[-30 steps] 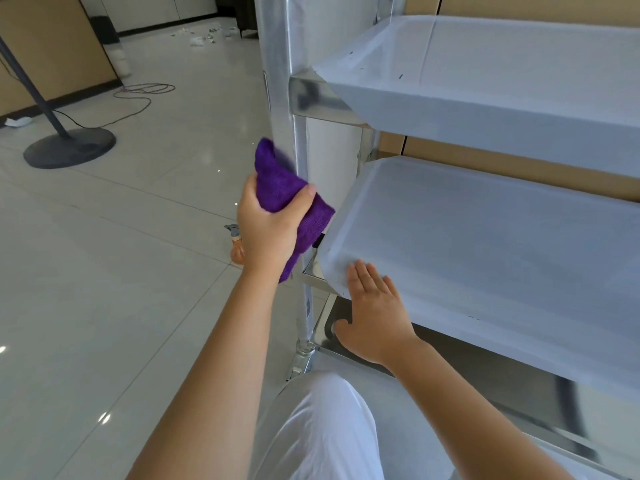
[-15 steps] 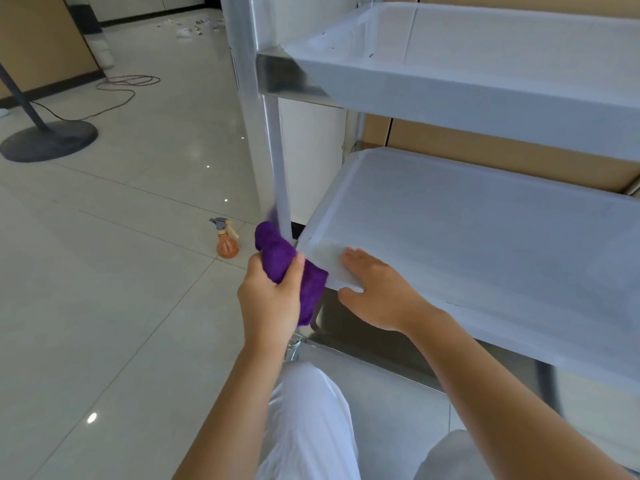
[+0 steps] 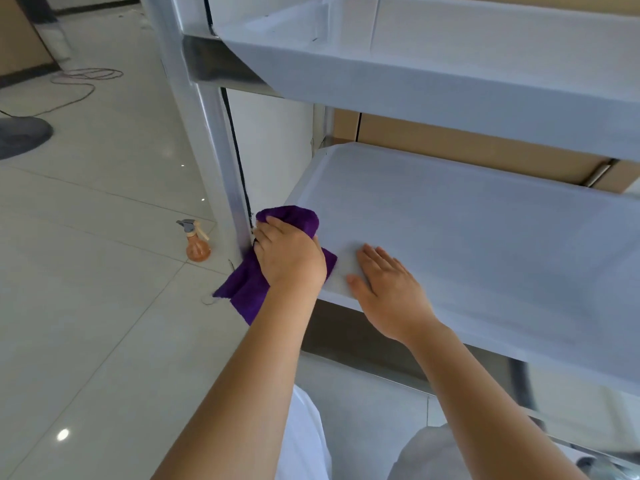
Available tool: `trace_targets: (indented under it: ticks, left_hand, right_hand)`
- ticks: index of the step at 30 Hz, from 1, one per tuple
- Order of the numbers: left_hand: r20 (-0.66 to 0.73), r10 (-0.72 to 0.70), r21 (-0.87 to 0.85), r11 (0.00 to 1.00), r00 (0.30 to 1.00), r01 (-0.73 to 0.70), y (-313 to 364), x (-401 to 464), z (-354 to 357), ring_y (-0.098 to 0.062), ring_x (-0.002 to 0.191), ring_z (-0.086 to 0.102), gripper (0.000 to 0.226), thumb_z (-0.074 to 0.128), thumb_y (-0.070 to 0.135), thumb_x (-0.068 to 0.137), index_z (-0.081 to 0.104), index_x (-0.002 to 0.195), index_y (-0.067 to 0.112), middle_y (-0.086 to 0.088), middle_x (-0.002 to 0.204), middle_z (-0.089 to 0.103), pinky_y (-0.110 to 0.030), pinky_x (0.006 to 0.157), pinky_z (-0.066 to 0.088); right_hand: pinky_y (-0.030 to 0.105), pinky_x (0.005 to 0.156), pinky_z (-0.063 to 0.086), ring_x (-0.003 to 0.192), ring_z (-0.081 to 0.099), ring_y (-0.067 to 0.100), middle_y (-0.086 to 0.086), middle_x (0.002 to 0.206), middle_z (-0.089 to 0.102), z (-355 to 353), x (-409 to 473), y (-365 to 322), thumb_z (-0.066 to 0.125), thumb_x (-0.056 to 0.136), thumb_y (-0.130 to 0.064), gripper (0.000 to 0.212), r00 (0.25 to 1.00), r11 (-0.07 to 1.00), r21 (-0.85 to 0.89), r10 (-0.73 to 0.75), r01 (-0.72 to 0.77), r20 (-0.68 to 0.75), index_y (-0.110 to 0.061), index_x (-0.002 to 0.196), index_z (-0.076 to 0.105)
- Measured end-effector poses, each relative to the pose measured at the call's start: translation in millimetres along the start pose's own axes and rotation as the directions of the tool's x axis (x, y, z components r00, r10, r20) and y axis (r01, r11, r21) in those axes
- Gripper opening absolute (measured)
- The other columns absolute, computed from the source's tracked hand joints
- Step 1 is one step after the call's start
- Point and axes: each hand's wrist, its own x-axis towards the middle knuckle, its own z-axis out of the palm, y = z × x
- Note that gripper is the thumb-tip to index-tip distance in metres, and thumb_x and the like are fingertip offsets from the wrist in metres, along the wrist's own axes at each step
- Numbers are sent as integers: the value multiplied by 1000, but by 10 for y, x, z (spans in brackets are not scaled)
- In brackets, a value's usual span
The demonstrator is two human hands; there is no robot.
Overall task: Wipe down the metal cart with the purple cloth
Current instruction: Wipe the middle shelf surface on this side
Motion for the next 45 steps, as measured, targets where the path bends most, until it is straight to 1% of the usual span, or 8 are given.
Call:
trace_targets:
  ticks: [9,16,23,26,28,33,38,45]
  left_hand:
    - [8,-19,124,992,1000,18,181,576,38,-36,122,43,74,32,51,95,23,140,-7,-22,137,41,-45,101,33]
    - [-95,123,33,992,988,-120,298,1107,95,-34,101,56,59,33,56,91,57,110,5,-14,110,61,-38,85,39]
    - [-4,239,-34,971,971,-239,404,1593,105,-25,81,47,47,39,55,90,55,99,12,-4,90,53,-31,70,34]
    - [21,261,-131,958,965,-256,439,1763,132,-25,85,52,51,46,57,84,57,104,12,-1,91,55,-30,69,36]
    - [43,266,-220,943,963,-251,486,1846,145,-24,88,56,49,51,56,82,58,105,13,0,92,57,-30,69,38]
    - [232,171,-431,900,958,-57,457,1927,67,-22,97,55,68,68,53,74,50,126,12,-4,117,56,-29,76,40]
    - [205,102,-356,934,973,-23,389,1737,65,-25,115,51,78,65,56,77,41,134,9,-7,130,50,-29,81,39]
    - [-20,98,71,993,995,-97,195,1098,-2,-30,93,55,48,38,52,92,53,103,8,-12,108,60,-32,70,36]
  right_hand:
    - [16,109,-6,146,2,9,-7,158,8,18,12,13,22,100,-43,56,999,999,-19,-33,33,-34,-20,151,13]
    - [17,106,-13,145,-3,8,-12,158,3,101,-6,8,-18,71,-55,89,996,992,-123,-48,38,-80,-25,151,6]
    - [24,109,-7,146,3,15,-10,156,5,145,15,-18,-12,79,-54,81,996,985,-168,-52,39,-73,-23,151,10]
    - [36,107,21,134,41,24,1,143,45,183,21,-16,16,93,-47,64,996,980,-200,-32,16,-79,-14,138,46]
    - [39,104,27,129,47,26,2,138,51,180,35,-24,22,93,-45,60,993,976,-219,-32,6,-116,-13,134,53]
    - [25,110,-10,146,-4,16,-10,158,0,142,62,-43,-16,74,-55,85,998,985,-170,-27,18,-50,-27,151,4]
    - [29,115,-6,146,-7,15,-10,159,-5,146,68,-37,-20,70,-55,87,999,984,-175,-29,20,-46,-28,151,0]
    - [29,115,-5,146,-5,16,-8,159,-1,141,57,-37,-14,78,-56,81,999,986,-164,-42,36,-35,-26,151,4]
